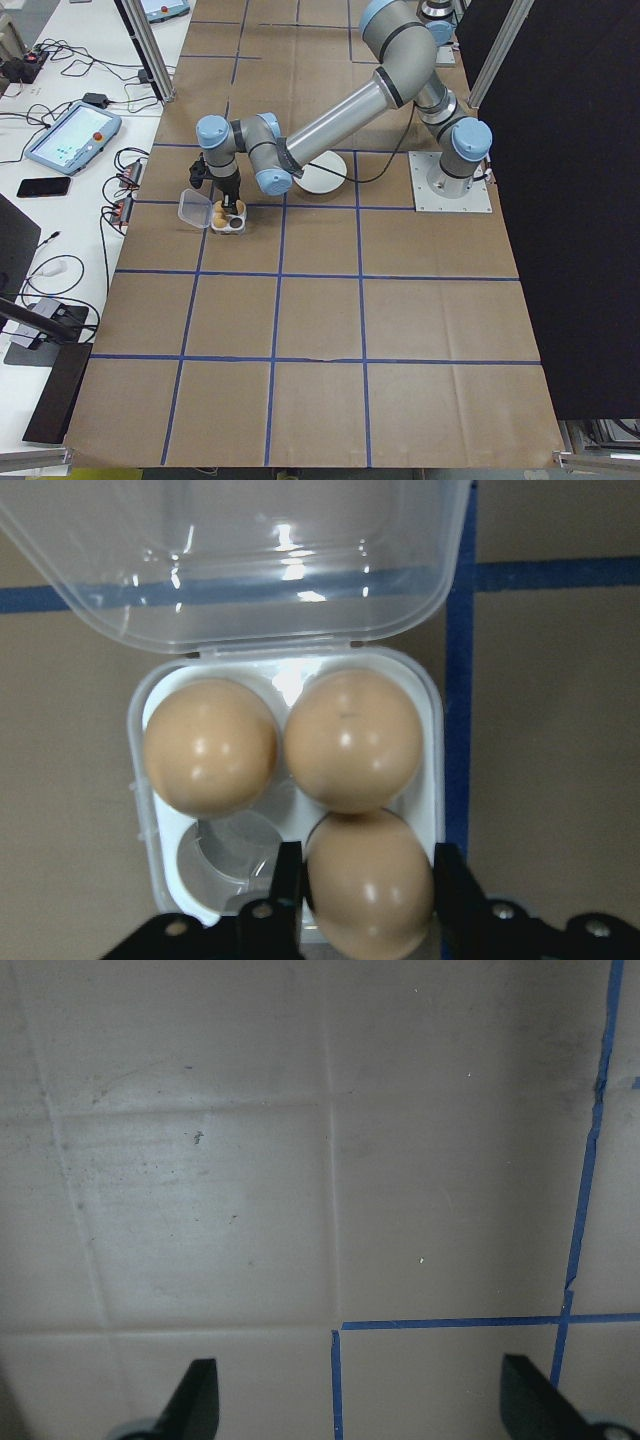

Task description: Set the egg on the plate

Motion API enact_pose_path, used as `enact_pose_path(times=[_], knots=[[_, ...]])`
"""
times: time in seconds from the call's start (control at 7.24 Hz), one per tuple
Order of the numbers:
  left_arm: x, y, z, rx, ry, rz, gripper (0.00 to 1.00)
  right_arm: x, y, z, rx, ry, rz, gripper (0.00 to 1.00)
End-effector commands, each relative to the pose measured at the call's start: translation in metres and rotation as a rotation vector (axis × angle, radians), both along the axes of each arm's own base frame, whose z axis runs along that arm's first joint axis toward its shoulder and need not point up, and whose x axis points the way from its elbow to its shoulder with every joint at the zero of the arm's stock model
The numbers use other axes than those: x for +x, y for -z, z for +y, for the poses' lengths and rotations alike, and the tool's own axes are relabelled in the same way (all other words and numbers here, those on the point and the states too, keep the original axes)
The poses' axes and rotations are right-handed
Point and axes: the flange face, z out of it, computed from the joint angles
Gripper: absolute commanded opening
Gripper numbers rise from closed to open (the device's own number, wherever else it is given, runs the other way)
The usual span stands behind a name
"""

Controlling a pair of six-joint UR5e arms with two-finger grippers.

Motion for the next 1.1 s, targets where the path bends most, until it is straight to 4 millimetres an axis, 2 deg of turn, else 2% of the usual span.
enact_pose_path(times=[0.0, 0.28, 0.41, 0.55, 0.69, 0.97], knots=[[0.004, -0.037, 0.007, -0.009, -0.010, -0.006, 0.10, 0.000, 0.001, 0.000, 0.001, 0.000, -0.001, 1.00], [-0.008, -0.115, 0.037, 0.000, -0.010, -0.004, 0.10, 0.000, 0.000, 0.000, 0.000, 0.000, -0.001, 1.00], [-0.020, -0.134, 0.055, 0.008, -0.018, 0.001, 0.10, 0.000, 0.000, 0.000, 0.000, 0.000, -0.001, 1.00], [-0.034, -0.135, 0.069, 0.022, -0.063, 0.010, 0.10, 0.000, 0.000, 0.000, 0.000, 0.000, -0.001, 1.00], [-0.062, -0.137, 0.090, 0.027, -0.081, 0.067, 0.10, 0.000, 0.000, 0.000, 0.000, 0.000, -0.001, 1.00], [-0.120, -0.121, 0.158, 0.079, -0.080, 0.088, 0.10, 0.000, 0.000, 0.000, 0.000, 0.000, -0.001, 1.00]])
